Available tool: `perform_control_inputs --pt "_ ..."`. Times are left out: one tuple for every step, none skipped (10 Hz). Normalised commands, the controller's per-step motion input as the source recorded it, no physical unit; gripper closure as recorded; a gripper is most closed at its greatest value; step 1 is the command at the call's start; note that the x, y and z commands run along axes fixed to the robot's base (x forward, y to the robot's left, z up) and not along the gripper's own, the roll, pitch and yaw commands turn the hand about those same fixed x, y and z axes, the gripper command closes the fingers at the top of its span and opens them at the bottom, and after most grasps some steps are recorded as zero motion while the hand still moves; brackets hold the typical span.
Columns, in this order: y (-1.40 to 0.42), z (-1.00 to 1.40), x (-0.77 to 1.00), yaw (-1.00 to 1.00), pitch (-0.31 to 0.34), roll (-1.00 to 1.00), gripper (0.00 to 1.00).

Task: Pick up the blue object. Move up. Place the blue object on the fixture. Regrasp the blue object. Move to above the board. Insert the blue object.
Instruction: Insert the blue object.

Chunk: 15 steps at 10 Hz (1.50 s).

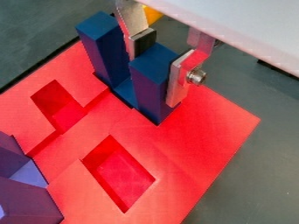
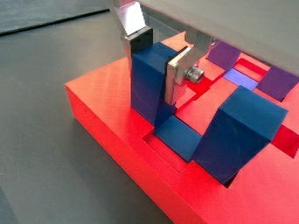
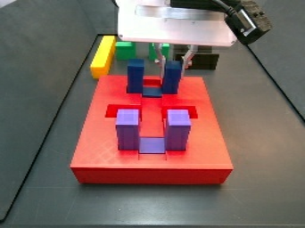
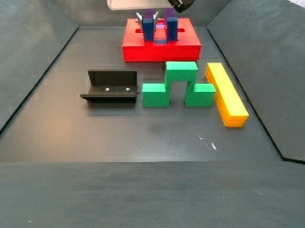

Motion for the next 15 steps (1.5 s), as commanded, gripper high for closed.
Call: perform_control_inputs --pt "0.17 -0.47 0.39 0.02 0.029 -0.08 1.0" --pt "0.0 -0.06 0.07 0.0 0.066 0.0 1.0" --pt "0.0 -0.04 0.0 0.0 0.0 0.0 1.0" --pt "-0.21 -0.23 -0.1 0.0 0.0 0.01 1.0" --pt "-0.4 -0.31 0.0 -0.02 0.009 0.09 1.0" --pt "-0.38 -0.34 0.0 -0.08 0.041 0.14 1.0" --pt "-0.13 -0.17 -0.03 -0.1 0.053 0.0 1.0" --pt "0.0 -0.27 0.0 -0.02 0.001 -0.04 1.0" --pt "0.0 -0.33 0.14 0.0 0.059 -0.07 1.0" --pt "0.0 -0.32 0.23 0.0 0.079 -0.07 1.0" --pt "0.0 -0.29 0.29 0.0 0.1 -0.05 1.0" --pt "0.01 -0.32 0.26 0.0 0.107 -0.08 1.0" --pt "0.0 -0.22 0.16 0.0 0.099 -0.08 1.0" --pt "0.0 -0.11 0.0 0.0 0.064 -0.07 1.0" --pt "0.0 -0.12 0.0 0.0 0.043 -0.08 1.0"
